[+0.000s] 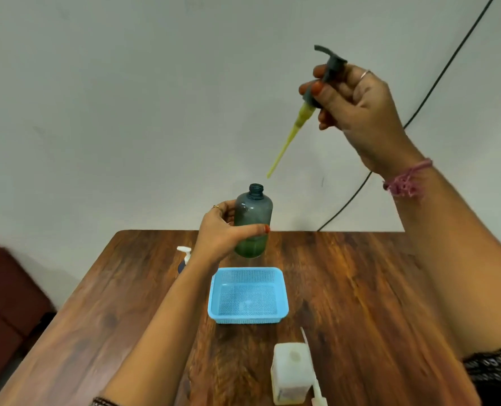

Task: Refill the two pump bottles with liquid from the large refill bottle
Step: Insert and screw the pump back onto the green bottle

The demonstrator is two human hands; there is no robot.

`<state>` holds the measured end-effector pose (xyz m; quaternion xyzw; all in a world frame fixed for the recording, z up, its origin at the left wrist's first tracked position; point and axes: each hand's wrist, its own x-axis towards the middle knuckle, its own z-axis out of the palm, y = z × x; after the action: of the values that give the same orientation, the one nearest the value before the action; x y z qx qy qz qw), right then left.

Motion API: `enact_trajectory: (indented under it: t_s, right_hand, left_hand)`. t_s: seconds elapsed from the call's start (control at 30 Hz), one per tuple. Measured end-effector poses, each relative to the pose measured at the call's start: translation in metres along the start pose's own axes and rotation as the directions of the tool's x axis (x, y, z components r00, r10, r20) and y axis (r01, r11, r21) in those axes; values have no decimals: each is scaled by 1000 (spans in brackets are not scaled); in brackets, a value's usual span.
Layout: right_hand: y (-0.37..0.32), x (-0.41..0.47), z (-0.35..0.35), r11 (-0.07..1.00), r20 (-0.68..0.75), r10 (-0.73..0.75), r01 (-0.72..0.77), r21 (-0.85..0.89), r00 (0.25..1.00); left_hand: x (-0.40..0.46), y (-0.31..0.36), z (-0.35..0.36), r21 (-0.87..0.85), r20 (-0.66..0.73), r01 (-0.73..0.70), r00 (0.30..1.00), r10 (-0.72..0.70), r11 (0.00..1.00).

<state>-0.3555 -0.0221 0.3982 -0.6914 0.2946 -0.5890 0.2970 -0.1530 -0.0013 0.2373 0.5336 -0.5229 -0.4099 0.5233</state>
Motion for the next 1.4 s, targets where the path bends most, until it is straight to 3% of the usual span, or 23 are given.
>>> enact_trajectory:
  t_s: [0.33,0.7,1.1,1.3,1.4]
  right_hand:
    - [19,28,-14,1000,112,23,-21,-20,993]
    - [31,33,-39,966,443,140,-23,-259,885]
    - [37,32,-55,929,471,169,20,-370,866]
    - [48,17,-47,931,288,114,-1,-365,951]
    - [53,10,-45,929,258,129,-26,-369,958]
  left_hand:
    - [13,30,36,-29,1,-34,999,34,999]
    - [20,50,72,47,-112,-118,986,123,992]
    - [21,67,92,42,-152,-188,970,192,981]
    - [19,64,100,33,-204,-196,959,199,980]
    - [18,60,102,53,-210,-189,958,196,981]
